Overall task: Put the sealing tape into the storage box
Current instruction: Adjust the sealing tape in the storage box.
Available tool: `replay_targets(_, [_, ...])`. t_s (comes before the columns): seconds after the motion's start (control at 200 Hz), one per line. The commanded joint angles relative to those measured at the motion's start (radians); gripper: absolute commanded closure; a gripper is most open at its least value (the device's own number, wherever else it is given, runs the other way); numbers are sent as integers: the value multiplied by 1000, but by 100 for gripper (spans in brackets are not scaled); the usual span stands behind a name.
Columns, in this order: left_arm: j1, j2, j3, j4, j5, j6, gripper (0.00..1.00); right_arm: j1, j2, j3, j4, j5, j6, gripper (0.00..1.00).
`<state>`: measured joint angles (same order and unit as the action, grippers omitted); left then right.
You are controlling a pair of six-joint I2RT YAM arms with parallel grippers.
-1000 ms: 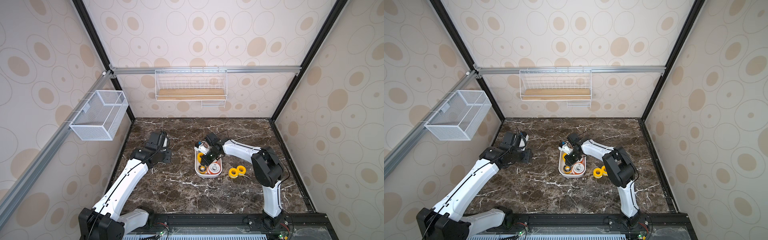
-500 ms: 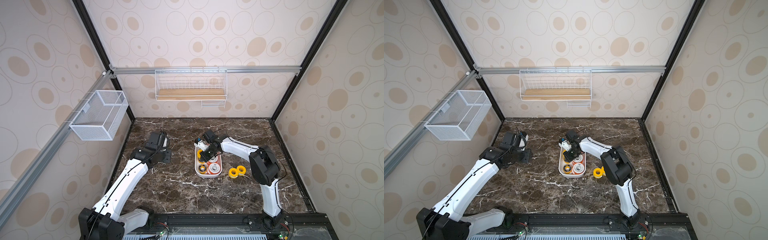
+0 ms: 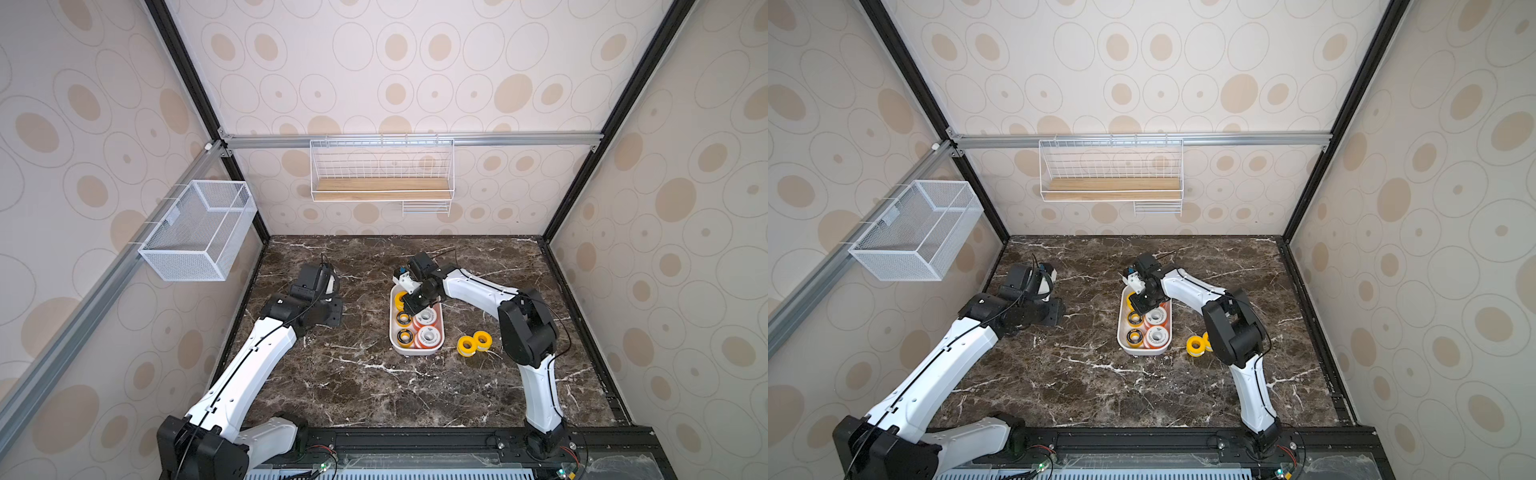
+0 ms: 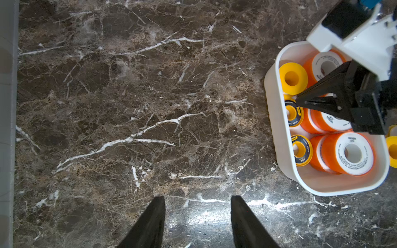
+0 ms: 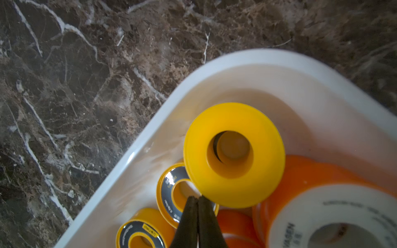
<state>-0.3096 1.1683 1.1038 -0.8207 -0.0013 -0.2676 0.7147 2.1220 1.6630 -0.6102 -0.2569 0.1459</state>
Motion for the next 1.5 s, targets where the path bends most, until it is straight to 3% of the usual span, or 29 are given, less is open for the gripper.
replay_targets(0.0, [8,-2,10,-15,-5,12,47,1,10,22,-26,-32,3,90])
replay_targets(0.25, [8,-3,10,-14,7,15,46,-3,-198,-138,97,-76,-7,71])
replay_targets(0.436, [8,-6,7,-12,6,10,46,-37,-366,-252,117,-3,17,66])
replay_targets(0.891, [8,-24,-1,0,1,-2,46,-293,-682,-606,35,173,58,55])
replay_targets(1.252, [8,-17,-4,4,18,-3,46,-345,-723,-771,24,283,95,46])
replay_targets(1.497, [7,-13,-2,2,18,-2,45,-345,-712,-792,-12,226,85,55])
